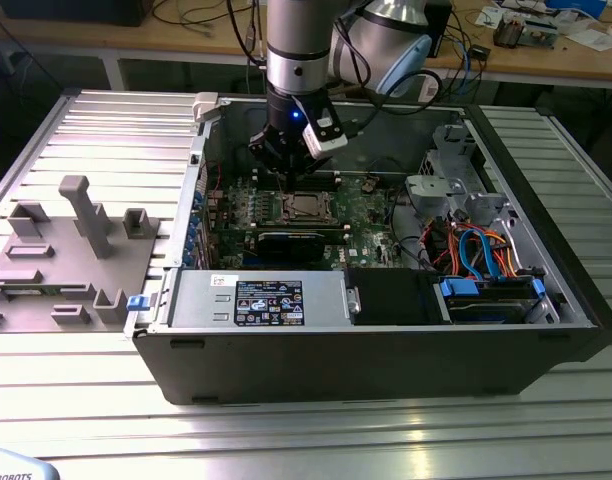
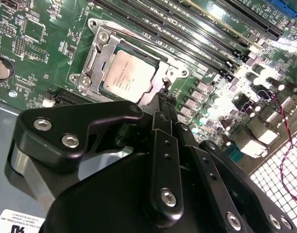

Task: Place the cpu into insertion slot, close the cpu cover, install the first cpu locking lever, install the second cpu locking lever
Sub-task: 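Install the first cpu locking lever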

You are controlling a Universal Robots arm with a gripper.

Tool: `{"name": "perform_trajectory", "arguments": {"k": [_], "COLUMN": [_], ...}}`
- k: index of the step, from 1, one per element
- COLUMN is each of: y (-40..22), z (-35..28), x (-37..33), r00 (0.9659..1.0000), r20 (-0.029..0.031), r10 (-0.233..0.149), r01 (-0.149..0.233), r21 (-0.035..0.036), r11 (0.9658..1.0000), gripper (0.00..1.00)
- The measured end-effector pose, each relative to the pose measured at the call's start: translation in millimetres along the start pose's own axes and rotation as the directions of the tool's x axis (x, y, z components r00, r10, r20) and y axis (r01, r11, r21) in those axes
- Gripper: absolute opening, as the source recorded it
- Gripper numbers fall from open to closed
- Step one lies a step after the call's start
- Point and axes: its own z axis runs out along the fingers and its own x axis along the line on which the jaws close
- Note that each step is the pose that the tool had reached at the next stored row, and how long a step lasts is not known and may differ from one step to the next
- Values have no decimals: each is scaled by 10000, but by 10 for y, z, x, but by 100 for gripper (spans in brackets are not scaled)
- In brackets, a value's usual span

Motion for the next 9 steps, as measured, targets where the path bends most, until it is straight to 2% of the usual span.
{"name": "perform_trajectory", "arguments": {"k": [9], "y": [13], "z": [-33], "x": [8], "r00": [10000], "r20": [0], "r10": [11], "r01": [-11], "r21": [0], "r11": [10000], "gripper": [11]}}
